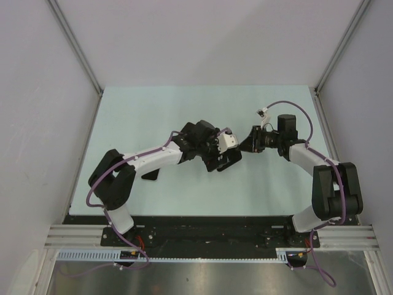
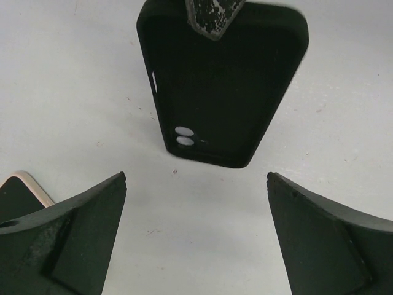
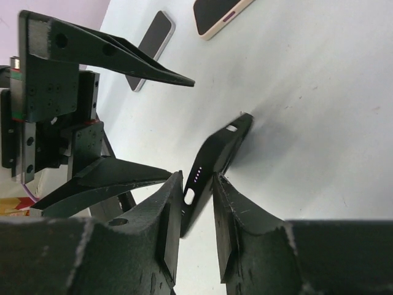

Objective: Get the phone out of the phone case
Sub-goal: Place the phone case at the center of the board.

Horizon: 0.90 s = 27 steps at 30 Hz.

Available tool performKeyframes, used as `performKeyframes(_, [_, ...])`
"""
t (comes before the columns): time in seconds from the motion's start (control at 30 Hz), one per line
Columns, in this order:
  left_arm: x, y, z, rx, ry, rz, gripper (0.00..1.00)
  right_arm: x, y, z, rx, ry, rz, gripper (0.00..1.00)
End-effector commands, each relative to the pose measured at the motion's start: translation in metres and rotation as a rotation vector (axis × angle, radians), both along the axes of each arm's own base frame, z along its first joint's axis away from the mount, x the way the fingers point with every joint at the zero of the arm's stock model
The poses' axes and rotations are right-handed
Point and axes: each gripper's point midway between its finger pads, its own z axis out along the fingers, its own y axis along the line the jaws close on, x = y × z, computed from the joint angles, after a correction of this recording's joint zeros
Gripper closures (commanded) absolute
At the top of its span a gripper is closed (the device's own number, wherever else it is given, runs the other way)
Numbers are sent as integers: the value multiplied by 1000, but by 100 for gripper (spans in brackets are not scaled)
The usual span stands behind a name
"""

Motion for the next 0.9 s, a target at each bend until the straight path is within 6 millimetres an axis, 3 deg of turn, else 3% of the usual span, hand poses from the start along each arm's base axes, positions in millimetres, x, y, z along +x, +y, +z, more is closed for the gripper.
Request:
performKeyframes(0.0, [9, -13, 21, -68, -25, 2, 0, 7, -1, -5, -28, -26, 4, 70])
performKeyframes(0.17, [9, -15, 11, -59, -1, 2, 0, 6, 1, -10, -26, -3, 6, 71])
performKeyframes(0.23, [9, -17, 9, -59, 3, -3, 0, 6, 2, -11, -30, -3, 9, 76])
performKeyframes(0.4, [12, -21, 8, -68, 2, -7, 0, 5, 4, -12, -30, -1, 17, 100])
performKeyframes(0.6, [5, -27, 19, -108, -9, -41, 0, -5, 14, -1, 11, 2, 64, 100])
performKeyframes(0.87, [-9, -36, 24, -141, 35, -57, 0, 0, 14, -1, 2, -9, 42, 100])
